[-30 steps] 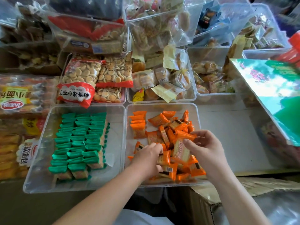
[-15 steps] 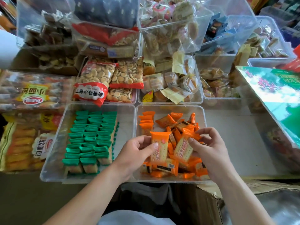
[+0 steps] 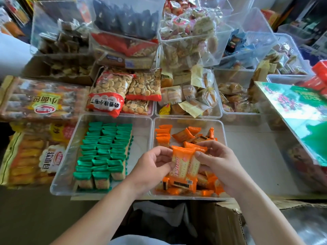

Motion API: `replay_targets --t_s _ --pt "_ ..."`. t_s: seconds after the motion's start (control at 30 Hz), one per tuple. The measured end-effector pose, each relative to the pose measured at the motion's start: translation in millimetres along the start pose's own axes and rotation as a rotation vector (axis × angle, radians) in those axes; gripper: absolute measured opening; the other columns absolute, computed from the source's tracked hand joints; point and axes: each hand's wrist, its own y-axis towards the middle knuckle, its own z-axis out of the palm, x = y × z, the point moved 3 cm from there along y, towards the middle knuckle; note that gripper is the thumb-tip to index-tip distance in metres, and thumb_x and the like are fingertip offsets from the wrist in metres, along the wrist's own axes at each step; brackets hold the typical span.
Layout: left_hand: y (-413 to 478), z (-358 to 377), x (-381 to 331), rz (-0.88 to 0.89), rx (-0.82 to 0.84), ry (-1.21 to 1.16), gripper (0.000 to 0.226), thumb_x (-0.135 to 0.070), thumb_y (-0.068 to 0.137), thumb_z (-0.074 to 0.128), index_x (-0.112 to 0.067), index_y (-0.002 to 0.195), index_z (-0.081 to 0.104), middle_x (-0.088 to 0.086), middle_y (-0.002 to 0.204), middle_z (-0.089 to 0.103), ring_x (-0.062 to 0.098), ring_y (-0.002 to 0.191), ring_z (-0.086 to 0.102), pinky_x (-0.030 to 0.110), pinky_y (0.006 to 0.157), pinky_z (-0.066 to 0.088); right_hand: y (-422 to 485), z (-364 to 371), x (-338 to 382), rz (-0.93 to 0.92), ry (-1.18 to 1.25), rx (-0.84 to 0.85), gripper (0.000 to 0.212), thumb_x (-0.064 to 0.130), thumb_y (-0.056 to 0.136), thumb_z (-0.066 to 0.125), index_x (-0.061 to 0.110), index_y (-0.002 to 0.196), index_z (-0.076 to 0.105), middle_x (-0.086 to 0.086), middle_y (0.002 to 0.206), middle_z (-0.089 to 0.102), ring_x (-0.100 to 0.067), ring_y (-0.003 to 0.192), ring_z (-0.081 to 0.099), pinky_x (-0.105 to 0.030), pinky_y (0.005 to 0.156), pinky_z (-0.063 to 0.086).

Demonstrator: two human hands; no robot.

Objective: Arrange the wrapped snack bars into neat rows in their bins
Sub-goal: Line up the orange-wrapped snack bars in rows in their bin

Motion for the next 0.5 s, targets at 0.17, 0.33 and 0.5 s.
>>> replay_targets --t_s 0.17,0.33,0.5 --pt "6 11 -10 0.048 0.032 0.101 0.019 -0.021 0.092 0.08 -0.028 0.109 0.073 -0.008 0.1 0.076 0.01 0.094 0.072 0.026 0.083 0.061 2 5 0 -0.009 -0.05 0.114 0.033 0.025 0.085 0.083 0.021 0.115 0.07 -0.006 0.108 0.077 -0.021 0.101 0.076 -0.044 0.09 0.062" --pt "29 7 -4 0.112 0.039 0.605 0.014 -0.03 0.097 0.072 -0.03 0.111 0.07 -0.014 0.104 0.072 0.006 0.096 0.067 0.029 0.088 0.058 6 -9 -7 -0.055 -0.23 -0.12 0.04 0.026 0.077 0.092 0.03 0.11 0.069 0.006 0.097 0.075 -0.01 0.087 0.073 -0.025 0.071 0.059" --pt "46 9 27 0.093 0.304 1.441 0.035 -0.03 0.094 0.073 -0.029 0.128 0.064 0.003 0.133 0.063 0.027 0.136 0.05 0.049 0.123 0.034 11 -29 -14 -0.006 -0.157 -0.221 0.04 0.023 0.075 0.093 0.031 0.105 0.069 0.004 0.096 0.076 -0.016 0.087 0.073 -0.032 0.074 0.059"
